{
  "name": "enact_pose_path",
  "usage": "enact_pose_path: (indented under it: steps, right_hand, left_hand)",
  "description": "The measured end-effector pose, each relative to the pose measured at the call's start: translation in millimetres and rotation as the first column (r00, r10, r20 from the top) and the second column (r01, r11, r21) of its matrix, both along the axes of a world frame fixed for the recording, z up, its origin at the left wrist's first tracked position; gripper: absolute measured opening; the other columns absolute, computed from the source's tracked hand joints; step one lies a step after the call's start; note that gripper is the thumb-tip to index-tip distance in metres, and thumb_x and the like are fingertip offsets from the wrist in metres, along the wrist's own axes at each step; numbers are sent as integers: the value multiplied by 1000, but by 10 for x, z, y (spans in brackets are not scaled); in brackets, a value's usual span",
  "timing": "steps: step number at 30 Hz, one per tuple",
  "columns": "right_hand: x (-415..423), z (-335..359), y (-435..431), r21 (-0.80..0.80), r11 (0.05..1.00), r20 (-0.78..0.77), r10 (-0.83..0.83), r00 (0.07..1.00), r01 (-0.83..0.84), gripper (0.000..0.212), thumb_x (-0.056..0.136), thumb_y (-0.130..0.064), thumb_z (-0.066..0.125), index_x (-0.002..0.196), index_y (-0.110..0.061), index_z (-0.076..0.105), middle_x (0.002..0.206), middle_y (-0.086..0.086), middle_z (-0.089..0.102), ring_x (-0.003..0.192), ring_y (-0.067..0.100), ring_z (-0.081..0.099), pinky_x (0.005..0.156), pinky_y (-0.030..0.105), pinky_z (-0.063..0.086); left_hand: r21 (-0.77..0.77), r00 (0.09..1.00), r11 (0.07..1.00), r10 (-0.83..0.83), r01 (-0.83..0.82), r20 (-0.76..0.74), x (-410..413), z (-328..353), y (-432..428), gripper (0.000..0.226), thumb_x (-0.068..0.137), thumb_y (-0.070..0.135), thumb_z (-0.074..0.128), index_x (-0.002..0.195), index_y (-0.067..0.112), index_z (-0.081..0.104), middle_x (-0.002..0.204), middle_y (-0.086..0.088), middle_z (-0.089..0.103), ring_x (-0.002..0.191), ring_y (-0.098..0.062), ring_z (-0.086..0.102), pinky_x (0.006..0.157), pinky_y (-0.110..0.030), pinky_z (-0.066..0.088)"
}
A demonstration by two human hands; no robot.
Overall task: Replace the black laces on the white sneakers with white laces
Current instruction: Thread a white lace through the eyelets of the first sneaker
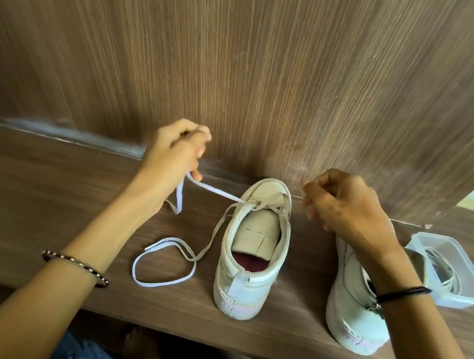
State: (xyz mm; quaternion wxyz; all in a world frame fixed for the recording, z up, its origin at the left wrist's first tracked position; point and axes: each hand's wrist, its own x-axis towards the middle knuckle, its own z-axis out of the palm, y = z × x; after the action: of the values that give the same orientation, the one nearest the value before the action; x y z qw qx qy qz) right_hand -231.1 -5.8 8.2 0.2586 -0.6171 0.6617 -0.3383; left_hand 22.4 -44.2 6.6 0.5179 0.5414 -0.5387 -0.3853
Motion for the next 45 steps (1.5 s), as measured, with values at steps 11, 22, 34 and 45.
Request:
enact_pose_path:
  steps: [11,22,34,45]
  right_hand:
    - [-49,-187,-136,127,969,-7,216,976,-213,28,92,-1,58,112,-17,69,105,-1,73,90,21,73,62,27,62]
    - [-61,-217,-170,148,958,99,233,967,-246,26,86,-4,80,106,-18,71,90,0,75,82,14,71,64,17,52]
    - [-43,-194,-109,46,957,-170,290,942,-286,13,91,-18,75,102,-26,73,94,-12,73,88,2,68,76,9,52]
    - [-62,-159,-95,36,945,-193,326,926,-325,17,88,-13,79,102,-22,75,92,-10,74,83,-1,67,77,11,54]
  left_hand:
    - [201,541,836,-494,510,681,-74,-196,157,34,94,15,65,119,39,69,114,24,69,112,8,59,102,-24,46]
    - [87,600,885,-379,457,704,-142,-186,106,18,96,21,68,105,34,77,93,21,72,93,7,64,80,-17,53]
    - [323,551,850,-519,416,654,-55,-170,112,19,107,25,48,95,30,62,84,4,68,77,-9,59,80,-37,49]
    - [453,799,837,-484,306,355,95,-43,73,21,99,40,62,97,23,74,88,8,61,72,-5,51,67,-21,39]
